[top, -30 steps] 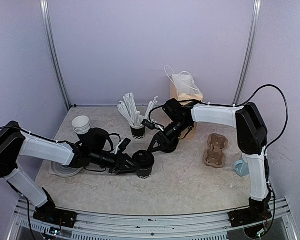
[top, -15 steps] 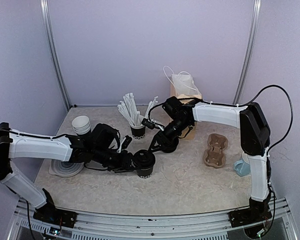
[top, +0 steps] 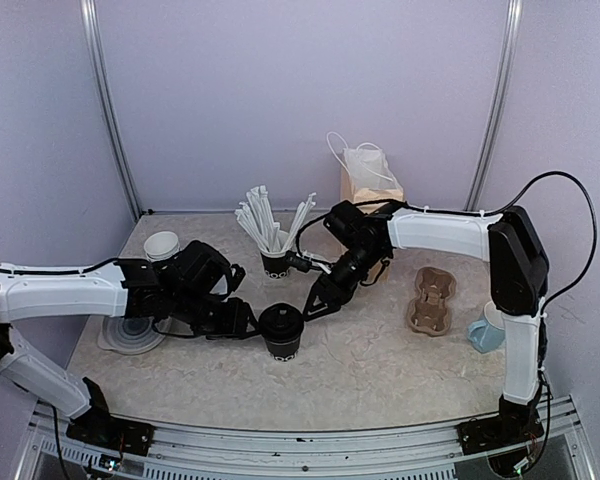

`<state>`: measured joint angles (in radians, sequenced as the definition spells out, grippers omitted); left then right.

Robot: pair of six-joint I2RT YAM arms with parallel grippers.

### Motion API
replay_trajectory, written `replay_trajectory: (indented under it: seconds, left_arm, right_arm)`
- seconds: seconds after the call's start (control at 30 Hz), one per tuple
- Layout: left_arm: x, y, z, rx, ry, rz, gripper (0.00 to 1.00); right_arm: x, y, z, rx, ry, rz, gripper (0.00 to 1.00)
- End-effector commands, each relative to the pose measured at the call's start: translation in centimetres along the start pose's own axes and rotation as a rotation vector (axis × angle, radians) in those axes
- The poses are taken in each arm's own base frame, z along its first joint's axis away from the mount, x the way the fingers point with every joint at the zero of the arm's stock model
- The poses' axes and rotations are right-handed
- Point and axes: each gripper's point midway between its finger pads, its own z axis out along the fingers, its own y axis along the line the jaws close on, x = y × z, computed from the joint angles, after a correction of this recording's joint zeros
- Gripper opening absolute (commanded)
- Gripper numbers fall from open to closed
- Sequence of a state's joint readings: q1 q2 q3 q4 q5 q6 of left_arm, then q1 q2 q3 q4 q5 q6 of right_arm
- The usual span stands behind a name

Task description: Pack the takeout coffee

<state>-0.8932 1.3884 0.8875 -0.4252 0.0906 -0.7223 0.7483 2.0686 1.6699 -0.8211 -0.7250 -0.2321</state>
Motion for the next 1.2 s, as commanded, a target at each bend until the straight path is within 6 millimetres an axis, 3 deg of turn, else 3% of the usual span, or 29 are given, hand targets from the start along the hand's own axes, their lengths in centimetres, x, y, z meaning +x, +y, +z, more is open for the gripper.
replay_trajectory:
  seconds: [0.0, 0.23, 0.4, 0.6, 0.7, 0.97, 1.17]
  left_arm:
    - [-0.9, 1.2, -1.0, -0.052, -0.036, 0.016, 0.49]
    - [-3.8, 1.4, -3.3, -0.068, -0.158, -0.026, 0.54]
    - [-5.0, 1.2, -4.5, -0.001, -0.208, -0.09, 0.57]
    - [-3.7, 0.3, -3.1, 0.088, -0.135, -0.195, 0.53]
    - [-2.8, 0.1, -2.4, 0.131, -0.1, -0.26, 0.47]
    - [-0.3, -0.8, -0.5, 0.192, 0.004, -0.291, 0.43]
    - [0.0, -1.2, 0.8, 0.198, 0.027, -0.278, 0.43]
  right_arm:
    - [0.8, 2.7, -0.5, -0.052, 0.013, -0.036, 0.54]
    - [0.8, 5.6, -1.5, -0.138, -0.004, -0.083, 0.54]
    - [1.6, 4.4, -2.0, -0.073, 0.0, -0.085, 0.53]
    - [-0.2, 0.9, -3.2, -0.018, -0.054, -0.016, 0.47]
    - [-1.0, -0.1, -2.7, -0.02, -0.056, 0.004, 0.46]
    - [-1.5, -0.4, -1.1, -0.096, -0.054, 0.045, 0.47]
    - [-1.2, 0.5, 0.0, -0.132, -0.032, 0.043, 0.48]
